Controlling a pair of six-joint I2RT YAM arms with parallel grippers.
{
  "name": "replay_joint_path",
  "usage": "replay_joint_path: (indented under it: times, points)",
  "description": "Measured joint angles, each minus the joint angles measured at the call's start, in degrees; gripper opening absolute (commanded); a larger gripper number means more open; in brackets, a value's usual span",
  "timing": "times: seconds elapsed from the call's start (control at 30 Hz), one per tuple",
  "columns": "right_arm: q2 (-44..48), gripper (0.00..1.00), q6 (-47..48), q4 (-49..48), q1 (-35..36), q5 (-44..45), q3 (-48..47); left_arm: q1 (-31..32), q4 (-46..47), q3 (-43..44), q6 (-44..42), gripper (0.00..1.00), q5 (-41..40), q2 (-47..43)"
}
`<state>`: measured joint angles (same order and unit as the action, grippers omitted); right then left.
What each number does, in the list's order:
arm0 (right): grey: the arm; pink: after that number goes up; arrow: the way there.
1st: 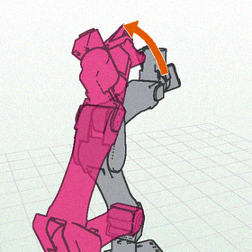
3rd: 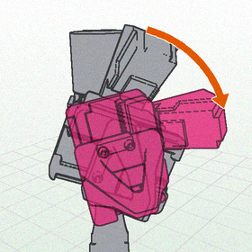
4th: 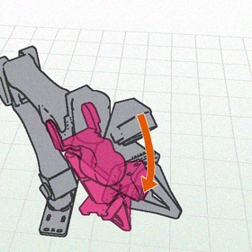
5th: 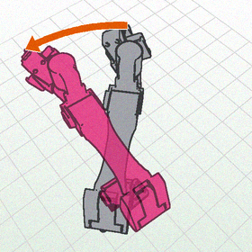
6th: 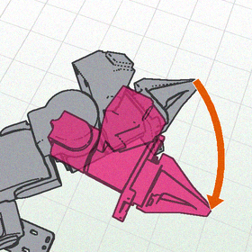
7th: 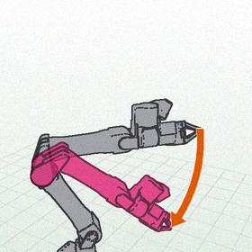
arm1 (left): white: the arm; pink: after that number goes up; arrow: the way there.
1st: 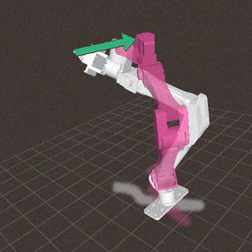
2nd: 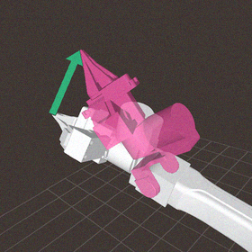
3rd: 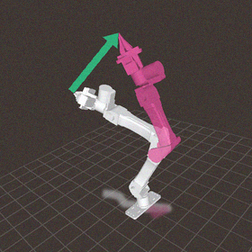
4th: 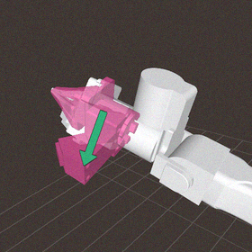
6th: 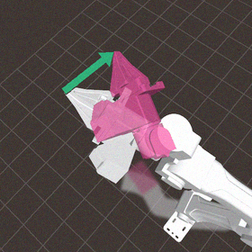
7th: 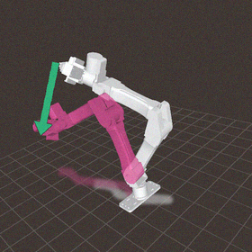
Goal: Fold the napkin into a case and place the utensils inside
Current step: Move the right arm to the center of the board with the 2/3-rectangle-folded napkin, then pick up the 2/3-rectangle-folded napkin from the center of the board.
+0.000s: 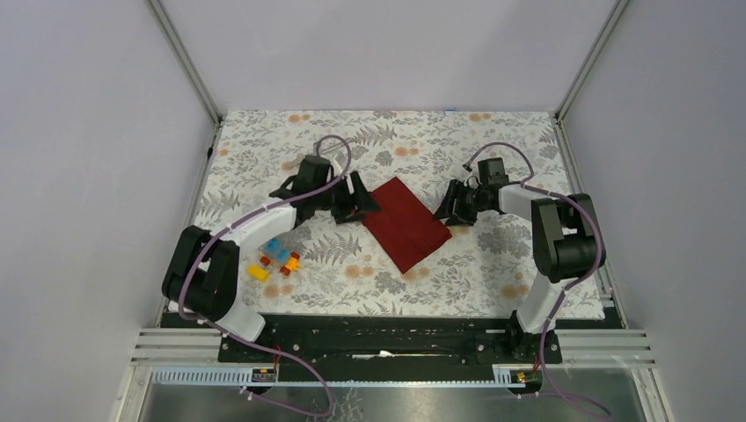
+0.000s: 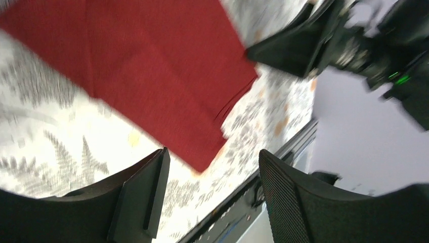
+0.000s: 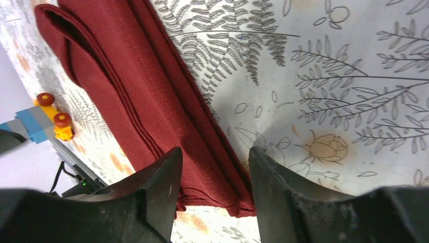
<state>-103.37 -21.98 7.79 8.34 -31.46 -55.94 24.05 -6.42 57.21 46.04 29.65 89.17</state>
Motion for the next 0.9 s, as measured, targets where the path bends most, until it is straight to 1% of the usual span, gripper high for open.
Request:
replay_joint_path:
  times: [0.03, 0.13, 0.17, 0.23, 0.3, 0.33, 0.4, 0.47, 0.5, 0.53, 0.57, 0.6, 0.67, 0.73, 0.8, 0.9]
  points:
    - [-0.3, 0.50, 0.2, 0.0, -0.1, -0.4, 0.0, 0.8, -0.5, -1.8, -0.1, 0.71, -0.3, -0.6]
    - [-0.3, 0.30, 0.6, -1.8, -0.1, -0.9, 1.5, 3.2, -2.8, -6.7, -0.4, 0.71, -1.2, -2.4]
    - [-0.2, 0.25, 0.3, -3.0, -0.1, -2.0, 2.7, 3.8, -3.9, -7.9, -0.5, 0.71, -1.6, -3.2]
    - [0.7, 0.24, -1.7, -6.4, 0.1, -5.2, 7.4, 4.9, -6.2, -9.2, -0.8, 0.71, -2.8, -5.4]
    - [3.5, 0.25, -4.0, -8.4, 1.6, -7.0, 12.2, 6.1, -7.3, -9.2, -1.2, 0.71, -4.4, -7.1]
    - [6.2, 0.28, -5.6, -9.9, 3.7, -7.2, 16.0, 6.9, -7.9, -9.1, -1.5, 0.71, -5.8, -8.2]
    - [12.0, 0.39, -9.1, -12.3, 9.6, -7.4, 23.1, 8.9, -9.0, -8.9, -1.8, 0.71, -8.2, -9.8]
    - [17.6, 0.62, -12.3, -13.4, 14.2, -8.5, 28.6, 11.6, -9.8, -8.4, -1.9, 0.73, -10.4, -10.3]
    - [20.9, 0.72, -13.5, -12.9, 15.2, -8.2, 30.6, 13.4, -10.3, -8.1, -1.8, 0.73, -12.1, -10.3]
    - [24.0, 0.81, -14.3, -11.6, 15.3, -7.1, 31.8, 15.1, -10.9, -7.8, -1.8, 0.74, -13.9, -10.1]
    - [27.7, 0.88, -14.7, -9.1, 15.1, -4.1, 31.9, 17.8, -11.9, -7.2, -1.5, 0.74, -16.8, -9.7]
    - [30.6, 0.93, -14.8, -7.4, 14.6, -1.2, 31.5, 20.2, -12.5, -6.6, -1.2, 0.75, -18.8, -8.9]
    - [35.7, 0.98, -15.1, -4.1, 13.2, 4.5, 30.0, 25.2, -14.3, -4.6, -0.7, 0.75, -23.4, -6.7]
    - [38.8, 0.99, -15.1, -1.8, 9.9, 8.4, 28.7, 30.9, -17.1, -1.0, -0.2, 0.75, -28.6, -2.9]
    - [40.3, 1.00, -14.9, -0.3, 4.0, 10.6, 28.0, 35.7, -20.2, 3.5, 0.1, 0.74, -33.1, 1.2]
    - [40.1, 1.00, -13.9, 2.1, -4.3, 12.2, 27.9, 42.5, -26.3, 13.3, 0.1, 0.69, -39.3, 9.6]
